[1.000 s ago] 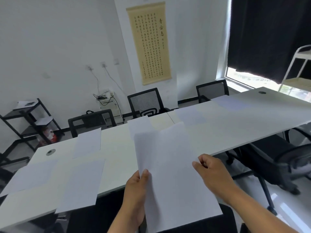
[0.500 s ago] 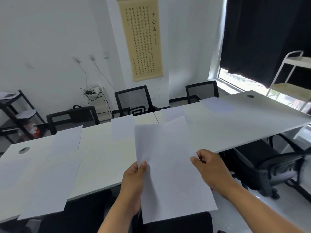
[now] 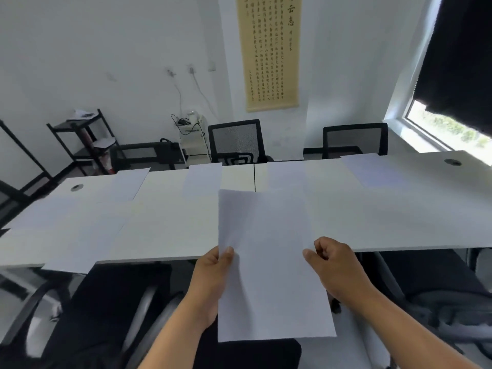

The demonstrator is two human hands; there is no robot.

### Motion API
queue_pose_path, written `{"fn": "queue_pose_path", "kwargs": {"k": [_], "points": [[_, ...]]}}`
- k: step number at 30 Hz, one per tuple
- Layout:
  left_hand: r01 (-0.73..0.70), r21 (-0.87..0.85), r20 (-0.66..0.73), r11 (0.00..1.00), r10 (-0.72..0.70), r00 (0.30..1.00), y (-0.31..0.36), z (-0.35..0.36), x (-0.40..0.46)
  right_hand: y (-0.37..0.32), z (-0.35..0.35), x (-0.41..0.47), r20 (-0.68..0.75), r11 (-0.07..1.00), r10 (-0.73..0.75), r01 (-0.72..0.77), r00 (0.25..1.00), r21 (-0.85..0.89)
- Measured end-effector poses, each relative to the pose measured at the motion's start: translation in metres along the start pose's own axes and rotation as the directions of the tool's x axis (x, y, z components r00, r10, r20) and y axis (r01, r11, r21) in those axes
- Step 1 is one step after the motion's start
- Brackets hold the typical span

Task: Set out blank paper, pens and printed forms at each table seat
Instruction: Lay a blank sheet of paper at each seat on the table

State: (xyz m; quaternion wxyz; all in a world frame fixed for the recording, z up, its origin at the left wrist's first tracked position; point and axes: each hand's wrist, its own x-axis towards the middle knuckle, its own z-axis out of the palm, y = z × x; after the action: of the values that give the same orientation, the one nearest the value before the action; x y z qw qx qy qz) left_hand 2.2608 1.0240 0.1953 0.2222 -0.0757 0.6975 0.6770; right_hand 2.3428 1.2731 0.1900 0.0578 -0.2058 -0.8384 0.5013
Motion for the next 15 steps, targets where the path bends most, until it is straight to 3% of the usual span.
{"fn": "queue_pose_path", "kwargs": {"k": [5,15], "points": [[0.012,-0.013,-0.049,1.0,-0.013,0.999,0.001,0.051,-0.013,0.021,-0.049,0.009,0.029,1.0,-0.012,0.012,1.0,-0.006],[0.026,0.025,-0.082,0.999,-0.024,0.996,-0.003,0.101,0.028,0.056,-0.082,0.054,0.063,0.999,-0.001,0.003,0.998,-0.034]]}}
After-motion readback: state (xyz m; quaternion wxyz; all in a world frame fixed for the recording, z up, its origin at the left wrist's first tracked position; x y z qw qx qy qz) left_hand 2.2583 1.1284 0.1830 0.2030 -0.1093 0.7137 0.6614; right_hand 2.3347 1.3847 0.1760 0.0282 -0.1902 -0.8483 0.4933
